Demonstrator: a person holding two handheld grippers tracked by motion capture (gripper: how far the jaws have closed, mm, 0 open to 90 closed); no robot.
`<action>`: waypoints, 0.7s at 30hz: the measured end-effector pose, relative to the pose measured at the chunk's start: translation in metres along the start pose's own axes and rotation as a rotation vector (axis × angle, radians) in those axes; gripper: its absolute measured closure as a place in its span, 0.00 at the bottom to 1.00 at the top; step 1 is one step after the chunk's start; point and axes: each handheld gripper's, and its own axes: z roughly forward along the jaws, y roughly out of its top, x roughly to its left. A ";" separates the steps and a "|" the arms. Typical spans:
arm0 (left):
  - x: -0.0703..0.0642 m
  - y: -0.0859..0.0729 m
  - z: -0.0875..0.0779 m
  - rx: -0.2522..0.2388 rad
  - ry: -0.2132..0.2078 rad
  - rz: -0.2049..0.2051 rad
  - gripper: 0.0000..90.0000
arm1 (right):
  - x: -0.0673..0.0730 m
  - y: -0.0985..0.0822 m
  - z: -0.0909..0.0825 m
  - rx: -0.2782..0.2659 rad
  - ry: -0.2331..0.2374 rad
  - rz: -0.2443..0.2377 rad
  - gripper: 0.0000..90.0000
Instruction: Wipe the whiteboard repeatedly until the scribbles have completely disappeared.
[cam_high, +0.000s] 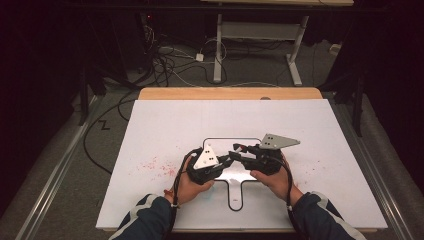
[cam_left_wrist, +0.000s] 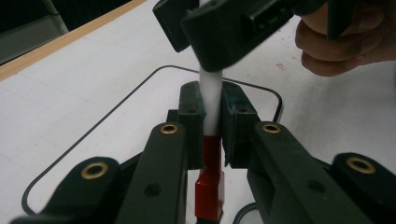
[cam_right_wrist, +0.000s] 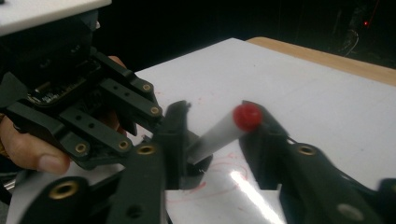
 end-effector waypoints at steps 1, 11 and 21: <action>0.001 -0.001 0.000 0.003 0.001 0.001 0.87 | 0.001 0.001 0.002 -0.005 0.004 -0.005 0.81; 0.016 -0.006 -0.020 0.063 0.098 -0.036 0.53 | 0.015 0.023 0.026 0.032 -0.008 -0.098 0.90; 0.013 -0.048 -0.085 0.166 0.315 -0.013 0.24 | 0.010 0.026 0.067 0.191 -0.094 -0.159 0.90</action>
